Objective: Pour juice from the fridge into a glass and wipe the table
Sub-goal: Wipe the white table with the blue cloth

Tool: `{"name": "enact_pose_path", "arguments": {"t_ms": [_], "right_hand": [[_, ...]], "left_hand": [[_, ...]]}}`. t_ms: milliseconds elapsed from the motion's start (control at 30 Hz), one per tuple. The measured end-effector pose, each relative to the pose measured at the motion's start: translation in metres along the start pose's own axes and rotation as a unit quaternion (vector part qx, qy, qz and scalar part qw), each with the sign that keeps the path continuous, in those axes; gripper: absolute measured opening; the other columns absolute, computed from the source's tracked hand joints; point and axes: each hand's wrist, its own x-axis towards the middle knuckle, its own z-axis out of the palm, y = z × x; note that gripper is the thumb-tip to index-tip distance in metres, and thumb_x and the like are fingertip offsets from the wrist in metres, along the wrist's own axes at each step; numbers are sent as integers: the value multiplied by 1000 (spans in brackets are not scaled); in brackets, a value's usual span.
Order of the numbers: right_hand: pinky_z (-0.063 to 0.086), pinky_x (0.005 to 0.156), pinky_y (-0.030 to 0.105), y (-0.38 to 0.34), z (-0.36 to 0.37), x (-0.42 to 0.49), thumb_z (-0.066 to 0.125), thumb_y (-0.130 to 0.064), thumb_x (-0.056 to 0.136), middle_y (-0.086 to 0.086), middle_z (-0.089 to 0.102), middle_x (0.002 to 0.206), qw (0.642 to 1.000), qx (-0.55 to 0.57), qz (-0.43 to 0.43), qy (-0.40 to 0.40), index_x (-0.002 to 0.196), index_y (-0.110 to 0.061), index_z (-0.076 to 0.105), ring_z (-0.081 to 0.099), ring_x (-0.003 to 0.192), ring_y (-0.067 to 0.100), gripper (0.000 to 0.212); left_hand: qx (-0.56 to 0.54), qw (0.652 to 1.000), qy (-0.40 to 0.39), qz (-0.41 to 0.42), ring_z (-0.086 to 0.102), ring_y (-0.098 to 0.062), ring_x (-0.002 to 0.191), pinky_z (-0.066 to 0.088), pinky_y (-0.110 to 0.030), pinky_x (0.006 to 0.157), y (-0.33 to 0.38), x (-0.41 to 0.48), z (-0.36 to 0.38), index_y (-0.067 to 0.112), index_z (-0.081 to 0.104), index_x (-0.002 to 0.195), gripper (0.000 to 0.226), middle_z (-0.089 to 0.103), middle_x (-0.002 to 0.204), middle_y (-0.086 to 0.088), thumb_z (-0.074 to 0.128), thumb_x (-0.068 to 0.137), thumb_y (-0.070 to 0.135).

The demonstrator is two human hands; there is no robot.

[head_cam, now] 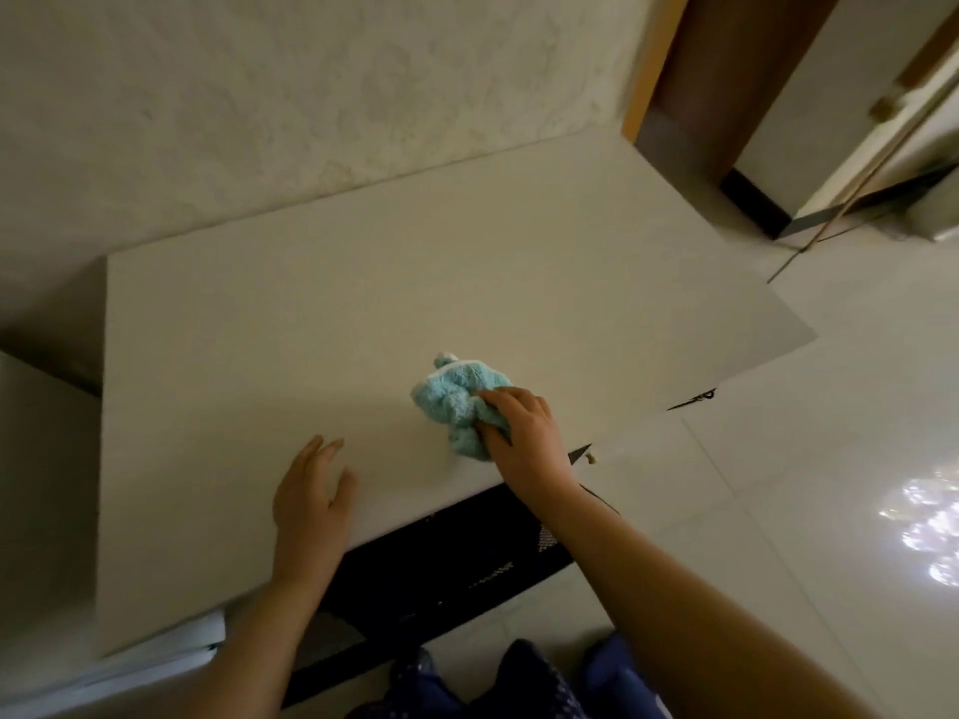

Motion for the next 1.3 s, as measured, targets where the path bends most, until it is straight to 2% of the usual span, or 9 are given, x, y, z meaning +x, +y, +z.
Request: {"name": "enact_pose_path", "arguments": {"t_ms": [167,467,633,733,900,1000,1100,1200,1300], "right_hand": [[38,97,42,69,-102,13,61,-16,85,11,57,123,1000,-10,-14,16,120,-14,60,47,111,33,35],[37,96,41,178,-237,29,59,-19,87,7,56,126,999,-43,-15,28,122,-18,58,45,114,29,35],[37,93,43,241,-286,58,61,-18,85,9,58,121,995,-80,-10,58,120,-17,59,48,110,33,36],[36,93,43,274,-304,84,62,-18,85,9,57,122,991,-116,-21,63,121,-19,58,46,112,33,37],[35,98,42,318,-308,123,58,-19,88,8,56,126,991,-132,-5,-12,123,-19,57,45,116,32,36],[28,104,42,337,-300,133,50,-31,91,4,49,135,981,-187,-14,-59,131,-25,48,38,124,29,40],[11,113,45,346,-294,129,27,-55,92,3,27,151,958,-265,3,-114,143,-37,21,15,139,26,54],[-2,113,45,347,-289,117,10,-68,87,3,6,157,949,-262,-5,-172,143,-45,-7,-4,142,22,63],[9,111,42,345,-297,112,8,-65,89,3,18,155,960,-226,-28,-161,144,-43,6,13,141,23,58]], "left_hand": [[-38,999,1,-29,35,-28,136,28,-41,110,94,-8,71,8,51,132,39,39,147,-13,53,94,11],[-23,999,-12,48,36,-27,136,28,-40,111,266,-10,196,7,52,131,38,42,146,-14,55,93,13],[16,994,-30,100,37,-27,136,26,-53,111,323,14,242,10,52,131,39,41,146,-12,56,92,14],[30,993,-41,110,34,-26,137,21,-55,112,343,35,267,12,50,133,40,39,148,-9,54,93,16],[48,992,-61,101,31,-23,140,18,-51,115,369,61,311,11,47,136,43,37,149,-7,52,94,20],[53,992,-75,84,29,-20,140,16,-49,116,381,70,333,14,46,137,44,37,149,-5,52,94,23],[64,993,-74,69,28,-19,141,16,-51,115,387,68,344,16,43,139,48,37,149,-4,52,93,28],[71,994,-57,54,27,-22,141,18,-53,115,388,57,352,15,42,140,53,37,149,-7,54,92,32],[69,997,-34,13,38,-29,135,27,-50,112,393,48,361,8,48,133,54,46,141,-13,62,87,31]]}}
